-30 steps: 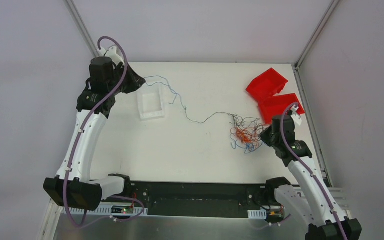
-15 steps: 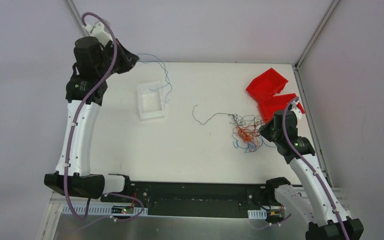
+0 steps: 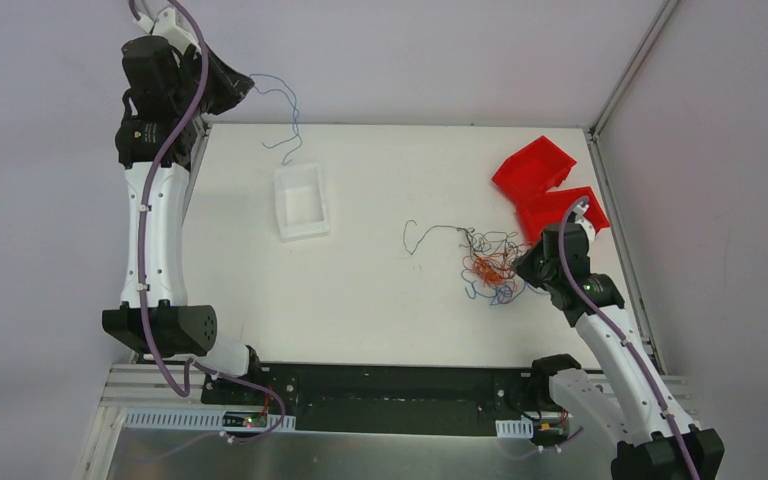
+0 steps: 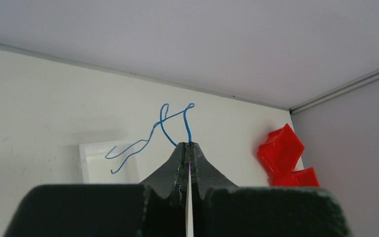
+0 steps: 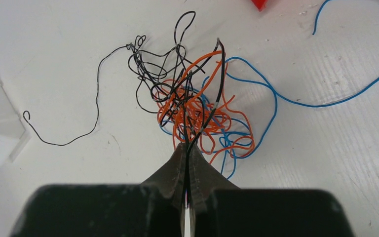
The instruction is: Untangle the cables
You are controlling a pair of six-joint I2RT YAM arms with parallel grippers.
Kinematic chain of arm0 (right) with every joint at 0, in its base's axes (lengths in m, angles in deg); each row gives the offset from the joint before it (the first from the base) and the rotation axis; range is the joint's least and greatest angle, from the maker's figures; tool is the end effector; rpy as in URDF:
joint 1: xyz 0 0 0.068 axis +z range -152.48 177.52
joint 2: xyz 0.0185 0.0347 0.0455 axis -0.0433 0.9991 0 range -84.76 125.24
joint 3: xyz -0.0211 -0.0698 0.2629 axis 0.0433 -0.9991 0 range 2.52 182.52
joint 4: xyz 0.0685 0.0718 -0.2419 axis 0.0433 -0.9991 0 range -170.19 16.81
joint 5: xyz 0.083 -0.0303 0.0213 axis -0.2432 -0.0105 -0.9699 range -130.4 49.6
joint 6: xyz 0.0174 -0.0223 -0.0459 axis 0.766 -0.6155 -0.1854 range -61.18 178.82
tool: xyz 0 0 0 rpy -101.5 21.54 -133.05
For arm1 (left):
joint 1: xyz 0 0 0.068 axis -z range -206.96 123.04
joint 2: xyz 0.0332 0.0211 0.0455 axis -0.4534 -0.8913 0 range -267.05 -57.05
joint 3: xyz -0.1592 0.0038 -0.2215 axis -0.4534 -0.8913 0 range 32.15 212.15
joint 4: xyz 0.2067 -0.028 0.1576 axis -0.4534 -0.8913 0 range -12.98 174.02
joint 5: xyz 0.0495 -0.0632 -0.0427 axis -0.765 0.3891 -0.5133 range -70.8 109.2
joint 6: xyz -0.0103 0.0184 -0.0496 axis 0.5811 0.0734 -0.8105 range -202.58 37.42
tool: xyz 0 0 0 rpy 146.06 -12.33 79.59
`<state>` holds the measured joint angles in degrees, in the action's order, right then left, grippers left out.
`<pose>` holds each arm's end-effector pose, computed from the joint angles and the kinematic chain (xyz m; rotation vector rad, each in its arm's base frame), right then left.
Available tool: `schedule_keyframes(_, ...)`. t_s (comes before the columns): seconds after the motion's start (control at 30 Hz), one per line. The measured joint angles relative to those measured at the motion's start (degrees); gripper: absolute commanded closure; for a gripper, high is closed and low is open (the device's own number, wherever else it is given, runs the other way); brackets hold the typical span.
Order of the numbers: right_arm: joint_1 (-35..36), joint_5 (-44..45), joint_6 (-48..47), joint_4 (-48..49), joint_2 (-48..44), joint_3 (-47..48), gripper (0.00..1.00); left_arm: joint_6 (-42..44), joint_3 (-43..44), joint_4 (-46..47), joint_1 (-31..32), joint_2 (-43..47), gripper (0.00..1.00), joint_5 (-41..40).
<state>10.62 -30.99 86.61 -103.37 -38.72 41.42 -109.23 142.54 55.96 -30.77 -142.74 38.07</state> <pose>0.1708 0.0338 0.2665 0.3731 2.1885 0.2127 0.3053 0.0088 0.5274 -0.1827 1.6470 -0.5724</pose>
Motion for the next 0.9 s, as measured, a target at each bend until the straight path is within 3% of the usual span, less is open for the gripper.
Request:
schedule_keyframes(0.57, 0.0, -4.3, 0.0, 3.1, 0.5, -2.1, 1.0, 0.4, -22.5, 1.6, 0.0, 1.1, 1.0, -1.1)
schedule_keyframes(0.73, 0.0, -4.4, 0.0, 3.6, 0.7, -2.1, 1.0, 0.4, -21.9, 1.9, 0.0, 1.6, 1.0, -0.8)
schedule_keyframes(0.9, 0.0, -4.6, 0.0, 4.0, 1.1, -2.1, 1.0, 0.2, -15.0, 2.1, 0.0, 2.3, 1.0, 0.5)
